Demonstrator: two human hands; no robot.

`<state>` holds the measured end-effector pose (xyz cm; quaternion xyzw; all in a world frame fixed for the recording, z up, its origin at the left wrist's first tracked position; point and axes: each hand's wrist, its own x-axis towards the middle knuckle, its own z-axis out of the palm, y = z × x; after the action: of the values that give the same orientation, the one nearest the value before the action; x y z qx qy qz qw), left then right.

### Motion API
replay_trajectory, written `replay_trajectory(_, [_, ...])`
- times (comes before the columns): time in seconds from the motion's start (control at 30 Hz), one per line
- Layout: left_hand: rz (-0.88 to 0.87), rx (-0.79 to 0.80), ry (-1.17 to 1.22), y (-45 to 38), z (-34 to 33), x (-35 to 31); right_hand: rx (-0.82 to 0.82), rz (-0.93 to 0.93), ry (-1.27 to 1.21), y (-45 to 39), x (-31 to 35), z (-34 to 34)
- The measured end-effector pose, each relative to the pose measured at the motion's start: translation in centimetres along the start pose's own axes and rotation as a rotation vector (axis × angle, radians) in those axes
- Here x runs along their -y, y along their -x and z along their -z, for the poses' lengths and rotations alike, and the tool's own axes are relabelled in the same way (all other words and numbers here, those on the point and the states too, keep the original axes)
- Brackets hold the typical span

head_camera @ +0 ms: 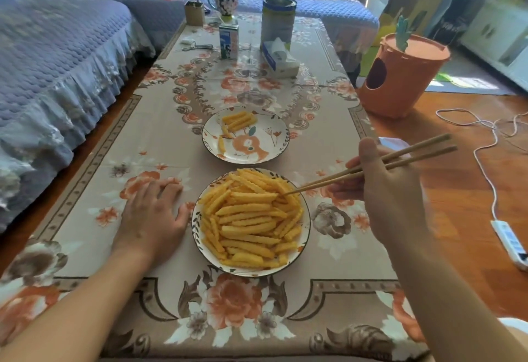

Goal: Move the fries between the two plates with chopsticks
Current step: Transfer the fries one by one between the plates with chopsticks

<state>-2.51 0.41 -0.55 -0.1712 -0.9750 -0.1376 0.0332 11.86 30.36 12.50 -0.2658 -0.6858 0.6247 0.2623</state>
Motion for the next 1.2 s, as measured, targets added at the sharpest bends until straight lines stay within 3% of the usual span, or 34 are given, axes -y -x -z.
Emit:
replay_trajectory(0.17, [0.000,-0.007,0.015,-0.1,0.2,-0.2,-0.001,0.116,0.069,0.2,0.9,0.6])
replay_trajectory(0.47, [-0.018,-0.008,-0.013,0.0,0.0,0.0,-0.050,0.092,-0.025,-2.2,-0.5,0.0])
replay_trajectory(0.67, [-0.028,-0.013,-0.011,0.0,0.0,0.2,0.135,0.111,0.088,-8.1,-1.1,-8.5])
replay_trajectory(0.93, [-0.034,-0.001,-0.013,0.0,0.0,0.4,0.175,0.194,0.340,-11.5,-1.9,-18.9])
replay_trajectory(1.2, [-0.033,0.003,-0.005,0.0,0.1,0.4,0.165,0.119,0.260,-10.7,-1.7,-15.8])
